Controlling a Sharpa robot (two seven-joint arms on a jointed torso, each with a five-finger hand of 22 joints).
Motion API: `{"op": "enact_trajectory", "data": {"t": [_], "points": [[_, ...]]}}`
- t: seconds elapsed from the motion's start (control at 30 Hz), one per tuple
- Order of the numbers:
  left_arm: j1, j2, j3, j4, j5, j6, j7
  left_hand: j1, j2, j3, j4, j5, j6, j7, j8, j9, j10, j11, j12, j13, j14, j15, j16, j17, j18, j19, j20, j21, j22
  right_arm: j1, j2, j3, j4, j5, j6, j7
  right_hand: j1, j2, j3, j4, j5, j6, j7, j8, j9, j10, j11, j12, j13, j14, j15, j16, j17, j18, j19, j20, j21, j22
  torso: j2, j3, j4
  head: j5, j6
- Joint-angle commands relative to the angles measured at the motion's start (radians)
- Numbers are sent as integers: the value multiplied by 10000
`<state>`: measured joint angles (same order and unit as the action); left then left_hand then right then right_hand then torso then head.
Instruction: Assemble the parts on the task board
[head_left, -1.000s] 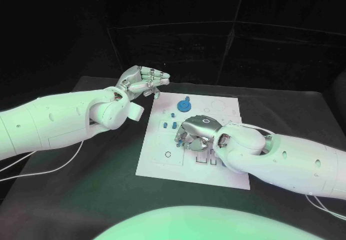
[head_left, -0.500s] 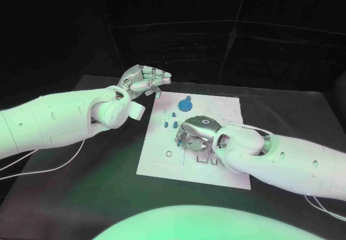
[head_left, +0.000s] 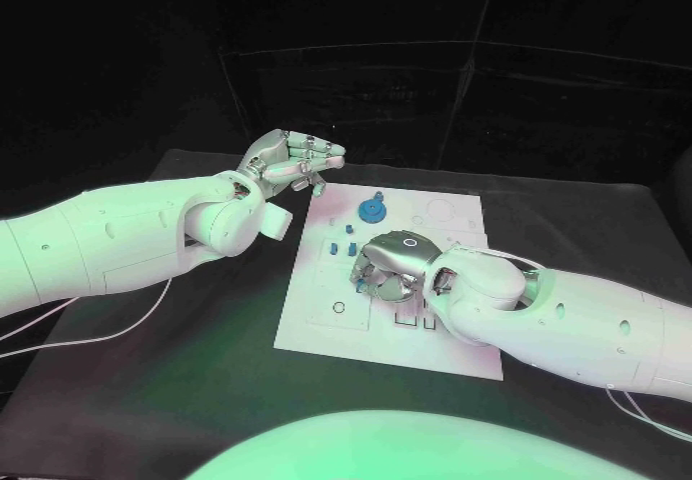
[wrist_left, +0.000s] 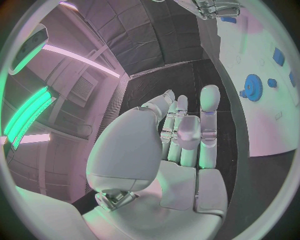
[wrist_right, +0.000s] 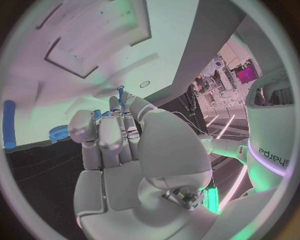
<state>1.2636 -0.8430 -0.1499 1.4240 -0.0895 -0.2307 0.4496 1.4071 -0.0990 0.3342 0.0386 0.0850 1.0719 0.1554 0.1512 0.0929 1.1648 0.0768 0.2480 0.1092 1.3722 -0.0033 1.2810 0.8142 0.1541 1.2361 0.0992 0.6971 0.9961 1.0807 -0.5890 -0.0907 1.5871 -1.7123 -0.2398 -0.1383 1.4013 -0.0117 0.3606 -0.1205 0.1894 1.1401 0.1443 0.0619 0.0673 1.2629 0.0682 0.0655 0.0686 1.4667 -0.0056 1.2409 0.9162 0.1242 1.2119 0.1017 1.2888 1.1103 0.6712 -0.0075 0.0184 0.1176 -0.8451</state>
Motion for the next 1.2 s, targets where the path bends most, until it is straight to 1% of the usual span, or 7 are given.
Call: {"op": "enact_trajectory", "data": {"t": [0.03, 0.2, 0.47, 0.93, 1.07, 1.13, 1.2], "points": [[16, 13, 7, 11, 33, 144, 17, 46, 41, 73, -12, 9, -77, -24, 66, -16, -51, 12, 58, 19, -82, 9, -67, -7, 158, -43, 10, -49, -17, 8, 42, 3, -21, -93, 146, 52, -33, -82, 74, -4, 47, -54, 47, 30, 9, -36, 61, -14, 9, 106, -20, 55, -5, -153, 44, 0, 31, 7, -3, 1, 6, 4, 14], [16, 12, 7, 11, 33, 156, 8, 47, 41, 74, -13, 9, -78, -24, 66, -16, -52, 11, 59, 19, -82, 9, -67, -8, 158, -43, 10, -49, -17, 5, 71, 3, -57, -94, 328, -14, -35, -84, 85, -4, 50, -56, 49, 30, 9, -38, 63, -13, 9, 103, -19, 50, -19, -153, 43, 1, 31, 6, -2, 2, -4, 10, 24], [16, 12, 7, 11, 33, 174, -9, 47, 41, 74, -13, 9, -78, -24, 66, -16, -52, 11, 59, 19, -82, 9, -67, -8, 158, -43, 10, -49, -17, 3, 109, 4, -79, -114, 663, -93, -54, -98, 99, 2, 41, -61, 55, 31, 9, -44, 68, -12, 9, 95, -15, 36, -52, -148, 25, 4, 20, -15, -4, 0, -3, 16, -16], [16, 26, 7, -10, 33, 198, -23, 47, 41, 74, -13, 9, -78, -24, 66, -16, -52, 11, 59, 19, -82, 9, -67, -8, 158, -43, 10, -49, -17, 2, 157, 4, -86, -200, 655, -129, -108, -148, 142, 18, 4, -93, 66, 27, 7, -79, 80, -18, 6, 79, -3, 23, -97, -139, -9, 13, -1, -53, -6, -1, -7, 26, -50], [16, 32, 7, -14, 33, 206, -31, 47, 41, 74, -13, 9, -78, -24, 66, -16, -52, 11, 59, 19, -82, 9, -67, -8, 158, -43, 10, -49, -17, 3, 178, 4, -108, -201, 658, -112, -322, -313, 267, 115, -23, -507, 218, -22, -42, -567, 212, -63, -63, 40, 119, -2, -194, -126, -112, 88, -68, -157, -2, -3, -3, 28, -45], [16, 35, 7, -18, 33, 207, -38, 47, 41, 74, -13, 9, -78, -24, 66, -16, -52, 11, 59, 19, -82, 9, -67, -8, 158, -43, 10, -49, -17, 3, 192, 4, -129, -197, 693, -116, -564, -541, 259, 236, -13, -1000, 376, -28, -56, -1154, 381, -62, -79, -22, 263, -86, -381, -77, -336, 198, -248, -420, -2, -3, -3, 28, -45], [16, 36, 7, -22, 33, 207, -45, 47, 41, 74, -13, 9, -78, -24, 66, -16, -52, 11, 59, 19, -82, 9, -67, -8, 158, -43, 10, -49, -17, 3, 205, 4, -149, -195, 682, -137, -701, -708, 210, 320, -71, -1376, 428, -25, -53, -1591, 485, -42, -78, -69, 343, -137, -502, -29, -521, 289, -407, -641, -7, -2, -3, 23, -38]]}}
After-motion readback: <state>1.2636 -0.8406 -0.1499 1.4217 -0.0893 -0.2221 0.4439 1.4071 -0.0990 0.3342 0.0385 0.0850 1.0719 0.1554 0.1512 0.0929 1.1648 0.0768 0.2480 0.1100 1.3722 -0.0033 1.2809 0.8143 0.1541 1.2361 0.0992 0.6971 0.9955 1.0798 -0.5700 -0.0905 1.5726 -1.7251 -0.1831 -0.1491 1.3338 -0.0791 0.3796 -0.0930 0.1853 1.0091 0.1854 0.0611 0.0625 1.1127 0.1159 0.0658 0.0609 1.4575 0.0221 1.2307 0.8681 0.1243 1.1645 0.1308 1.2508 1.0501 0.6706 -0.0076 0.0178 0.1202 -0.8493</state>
